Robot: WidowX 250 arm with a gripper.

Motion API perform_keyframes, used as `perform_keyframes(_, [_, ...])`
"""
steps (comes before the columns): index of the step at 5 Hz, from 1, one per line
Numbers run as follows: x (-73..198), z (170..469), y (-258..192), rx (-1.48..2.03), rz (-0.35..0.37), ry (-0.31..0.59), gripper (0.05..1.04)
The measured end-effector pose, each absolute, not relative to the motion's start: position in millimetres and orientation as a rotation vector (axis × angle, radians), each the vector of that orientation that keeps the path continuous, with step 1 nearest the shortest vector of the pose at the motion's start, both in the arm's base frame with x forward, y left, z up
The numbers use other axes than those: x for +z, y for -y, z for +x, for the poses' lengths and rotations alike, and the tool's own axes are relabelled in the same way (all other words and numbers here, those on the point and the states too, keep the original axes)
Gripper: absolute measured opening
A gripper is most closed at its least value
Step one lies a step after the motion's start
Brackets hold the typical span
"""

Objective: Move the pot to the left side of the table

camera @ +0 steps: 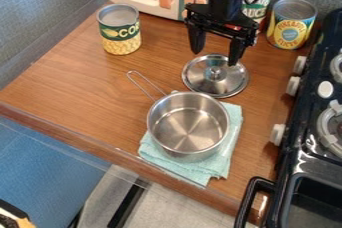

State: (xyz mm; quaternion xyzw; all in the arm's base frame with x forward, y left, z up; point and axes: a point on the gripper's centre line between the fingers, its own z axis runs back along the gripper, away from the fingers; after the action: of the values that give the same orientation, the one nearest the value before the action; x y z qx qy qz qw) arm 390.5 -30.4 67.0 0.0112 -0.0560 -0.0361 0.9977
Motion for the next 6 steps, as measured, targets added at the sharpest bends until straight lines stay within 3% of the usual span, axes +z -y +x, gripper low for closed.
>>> perform_keyframes(1, [52.0, 385.5, 29.9, -0.073, 0.024, 0.071, 1.001])
perform_keyframes(2, [55.3, 363.9, 51.2, -0.137, 0.018, 0.088, 1.001])
perform_keyframes(4, [87.8, 322.9, 95.9, -0.269, -0.007, 0.197, 1.001])
perform_keyframes(6, [70.3, 281.4, 99.8, -0.296, -0.002, 0.146, 1.001])
